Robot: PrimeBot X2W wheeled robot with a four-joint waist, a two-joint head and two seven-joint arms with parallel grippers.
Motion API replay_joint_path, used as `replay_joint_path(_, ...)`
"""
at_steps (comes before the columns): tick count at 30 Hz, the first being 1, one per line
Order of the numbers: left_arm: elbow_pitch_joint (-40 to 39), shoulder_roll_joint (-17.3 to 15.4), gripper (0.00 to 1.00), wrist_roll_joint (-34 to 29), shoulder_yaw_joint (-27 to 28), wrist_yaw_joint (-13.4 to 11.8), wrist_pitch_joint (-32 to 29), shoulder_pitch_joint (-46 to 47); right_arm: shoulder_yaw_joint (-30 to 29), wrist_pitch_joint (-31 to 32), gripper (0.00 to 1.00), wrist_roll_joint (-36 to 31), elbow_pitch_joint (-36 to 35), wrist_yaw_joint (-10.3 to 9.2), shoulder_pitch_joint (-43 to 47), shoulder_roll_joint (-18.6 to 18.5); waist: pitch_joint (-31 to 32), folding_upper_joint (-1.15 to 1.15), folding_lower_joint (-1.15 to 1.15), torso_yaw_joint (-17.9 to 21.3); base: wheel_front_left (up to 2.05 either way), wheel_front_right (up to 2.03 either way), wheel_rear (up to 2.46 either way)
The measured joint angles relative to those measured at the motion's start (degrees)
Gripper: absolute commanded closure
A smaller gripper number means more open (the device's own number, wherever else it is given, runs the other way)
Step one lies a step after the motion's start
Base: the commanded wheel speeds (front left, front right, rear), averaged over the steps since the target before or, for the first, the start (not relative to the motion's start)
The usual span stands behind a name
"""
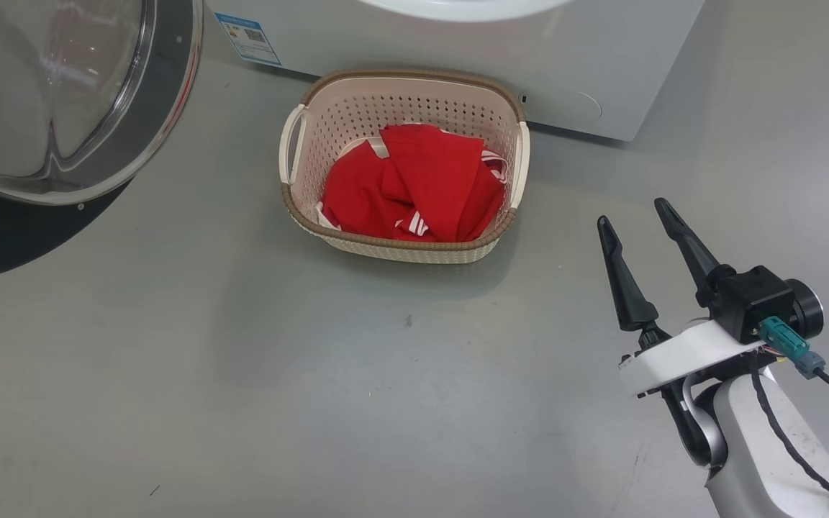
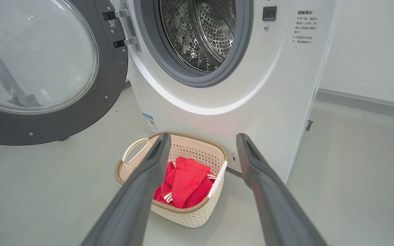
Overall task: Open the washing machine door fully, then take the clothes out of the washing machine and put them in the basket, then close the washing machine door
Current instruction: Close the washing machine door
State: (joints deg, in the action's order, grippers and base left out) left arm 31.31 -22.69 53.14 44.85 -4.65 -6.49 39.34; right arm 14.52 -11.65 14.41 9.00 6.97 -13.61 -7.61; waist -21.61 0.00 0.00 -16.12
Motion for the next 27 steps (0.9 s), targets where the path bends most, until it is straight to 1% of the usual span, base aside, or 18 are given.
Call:
replay_joint_path(3, 3.4, 0.1, 1.0, 3.3, 2.9, -1.1, -1.8, 2.0, 0.0, 0.0, 0.0, 0.0, 0.1, 0.0, 0.0, 0.0, 0.1, 0.0, 0.0, 0.1, 0.0, 0.0, 0.0)
replay_joint_path(9, 8.2, 0.7, 1.0, 7.6, 4.2, -1.6, -7.5, 5.4, 0.0, -0.1, 0.0, 0.0, 0.3, 0.0, -0.1, 0.0, 0.3, 0.0, 0.0, 0.3, 0.0, 0.0, 0.0)
replay_joint_path(12, 9.8, 0.7, 1.0, 8.7, 3.5, -1.6, -10.3, 6.0, 0.0, -0.1, 0.0, 0.1, 0.4, 0.0, -0.2, 0.0, 0.4, 0.0, 0.0, 0.3, 0.0, 0.0, 0.0)
replay_joint_path(19, 12.7, 0.6, 1.0, 9.5, 3.3, -1.6, -14.3, 8.3, 0.0, -0.3, 0.0, 0.1, 0.8, 0.0, -0.7, 0.1, 0.6, 0.0, 0.0, 0.5, 0.0, 0.0, 0.0)
replay_joint_path(27, 15.1, 0.5, 1.0, 10.5, 1.3, -1.6, -20.1, 9.8, 0.0, -0.4, 0.0, 0.1, 1.1, 0.0, -0.7, 0.2, 0.9, 0.0, 0.0, 0.8, 0.0, 0.0, 0.0)
